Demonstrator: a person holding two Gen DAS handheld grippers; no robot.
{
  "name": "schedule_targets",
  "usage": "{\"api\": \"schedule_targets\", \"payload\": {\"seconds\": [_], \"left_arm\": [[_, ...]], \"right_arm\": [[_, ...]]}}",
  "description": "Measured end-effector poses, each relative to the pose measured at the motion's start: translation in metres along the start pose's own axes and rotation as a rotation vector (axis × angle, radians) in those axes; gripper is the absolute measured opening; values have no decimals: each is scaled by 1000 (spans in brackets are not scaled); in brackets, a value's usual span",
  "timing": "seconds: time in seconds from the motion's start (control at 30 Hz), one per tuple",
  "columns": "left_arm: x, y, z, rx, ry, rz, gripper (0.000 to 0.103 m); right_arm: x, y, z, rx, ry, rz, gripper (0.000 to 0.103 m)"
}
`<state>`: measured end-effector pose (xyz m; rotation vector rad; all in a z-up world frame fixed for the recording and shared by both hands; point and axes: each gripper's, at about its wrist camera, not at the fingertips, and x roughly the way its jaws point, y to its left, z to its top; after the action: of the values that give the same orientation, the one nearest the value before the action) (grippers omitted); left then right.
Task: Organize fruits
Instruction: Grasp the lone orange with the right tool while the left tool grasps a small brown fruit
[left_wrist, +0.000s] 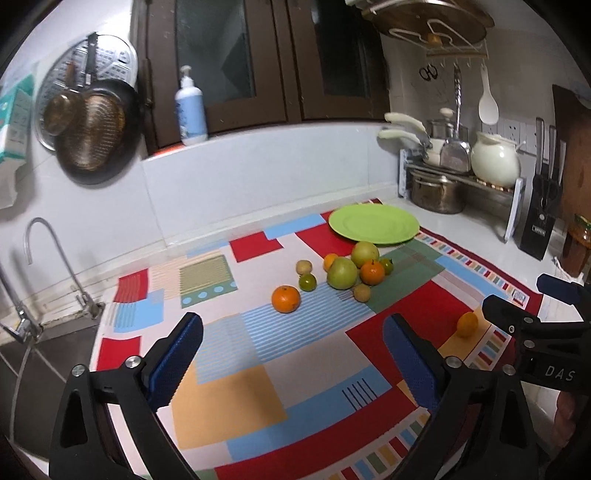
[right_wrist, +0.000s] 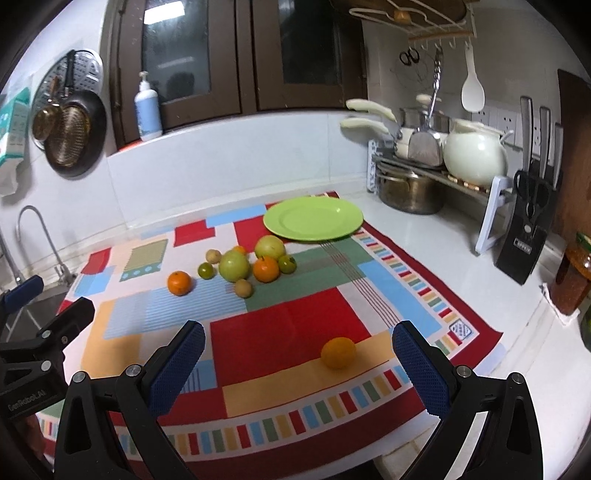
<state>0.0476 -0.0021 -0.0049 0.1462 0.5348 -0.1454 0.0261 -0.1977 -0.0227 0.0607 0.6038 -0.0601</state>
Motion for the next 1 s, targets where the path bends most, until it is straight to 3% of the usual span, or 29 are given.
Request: {"api": "schedule_targets", "payload": {"seconds": [0.37,0.73,1.0], "left_arm": [[73,-21,7,98,77,-141,83],[141,-48,13,184,146,-258,65],[179,-60,12,220,190,-303,53]], "right_arm": [[53,-14,-8,75,114,-64,96],[94,-28,-21,143,217,-121,74],[110,-29,-27,169,258,-143,57]]}}
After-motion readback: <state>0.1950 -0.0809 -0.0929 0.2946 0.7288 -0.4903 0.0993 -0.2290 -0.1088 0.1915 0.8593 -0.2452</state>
